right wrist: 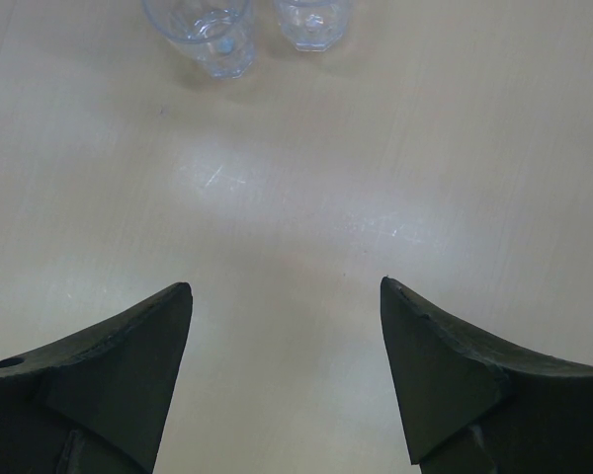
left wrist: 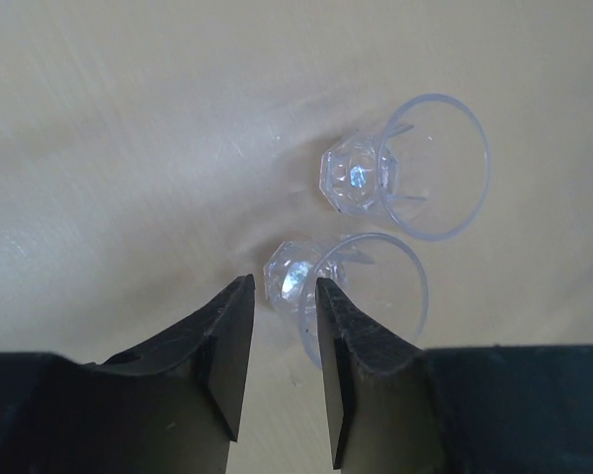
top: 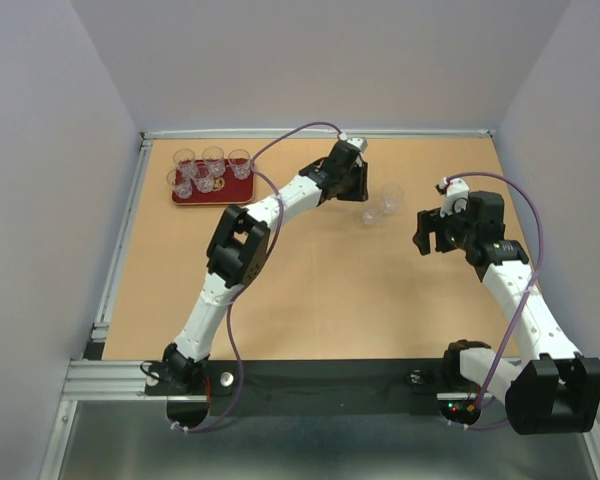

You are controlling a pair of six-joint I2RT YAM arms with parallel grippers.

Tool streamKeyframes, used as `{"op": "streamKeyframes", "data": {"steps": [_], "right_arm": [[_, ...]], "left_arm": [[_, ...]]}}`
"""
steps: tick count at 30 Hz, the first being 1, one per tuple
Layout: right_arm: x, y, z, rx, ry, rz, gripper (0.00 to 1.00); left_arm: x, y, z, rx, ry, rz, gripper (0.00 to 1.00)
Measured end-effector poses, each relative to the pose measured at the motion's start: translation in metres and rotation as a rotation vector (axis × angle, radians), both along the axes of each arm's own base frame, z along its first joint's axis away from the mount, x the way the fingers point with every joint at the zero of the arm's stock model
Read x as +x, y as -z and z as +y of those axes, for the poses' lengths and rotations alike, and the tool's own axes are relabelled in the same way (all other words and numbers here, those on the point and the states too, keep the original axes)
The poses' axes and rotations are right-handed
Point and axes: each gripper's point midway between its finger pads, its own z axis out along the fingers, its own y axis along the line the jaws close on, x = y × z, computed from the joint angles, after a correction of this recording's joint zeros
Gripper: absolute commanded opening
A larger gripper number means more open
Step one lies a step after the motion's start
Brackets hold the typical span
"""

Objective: Place the glasses into the tray

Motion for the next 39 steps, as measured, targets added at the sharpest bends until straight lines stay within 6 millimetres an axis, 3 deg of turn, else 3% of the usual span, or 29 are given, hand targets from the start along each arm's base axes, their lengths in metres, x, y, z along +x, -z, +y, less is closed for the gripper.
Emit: {"op": "streamKeyframes", "data": {"steps": [7,9,11,18,22,25,28,34,37,39], "right_arm": [[0.0,0.0,-0.002,0.0,0.008,0.0,0.82],[0.001,0.0,-0.006,-0.001,0.02,0.0,0.82],[0.001,0.0,-0.007,-0.002,0.025,0.0,0.82],[0.001,0.0,-0.008,-0.002,0.028,0.0,0.82],[0.001,0.0,-0.008,-0.002,0.028,0.0,0.82],[0.001,0.0,-0.008,-0.002,0.028,0.0,0.82],[0.001,0.0,-0.008,-0.002,0.028,0.0,0.82],[0.001,0.0,-0.008,-0.002,0.028,0.0,0.82],[0.001,0.0,-0.009,-0.002,0.028,-0.001,0.82],[0.001,0.0,-0.008,-0.002,0.029,-0.001,0.82]], "left_arm": [[0.0,0.02,0.0,0.062,0.018,0.003,0.32],[-0.001,0.024,-0.001,0.09,0.023,0.0,0.21],[-0.002,0.026,-0.001,0.111,0.023,-0.007,0.0],[0.005,0.023,0.006,0.191,-0.01,-0.079,0.0],[0.008,0.017,0.023,0.244,-0.037,-0.116,0.0],[0.01,-0.001,0.052,0.265,-0.069,-0.135,0.0],[0.016,-0.03,0.09,0.249,-0.127,-0.166,0.0],[0.04,-0.08,0.219,0.211,-0.356,-0.217,0.0],[0.05,-0.083,0.294,0.218,-0.507,-0.214,0.0],[0.051,-0.076,0.322,0.232,-0.562,-0.2,0.0]]}}
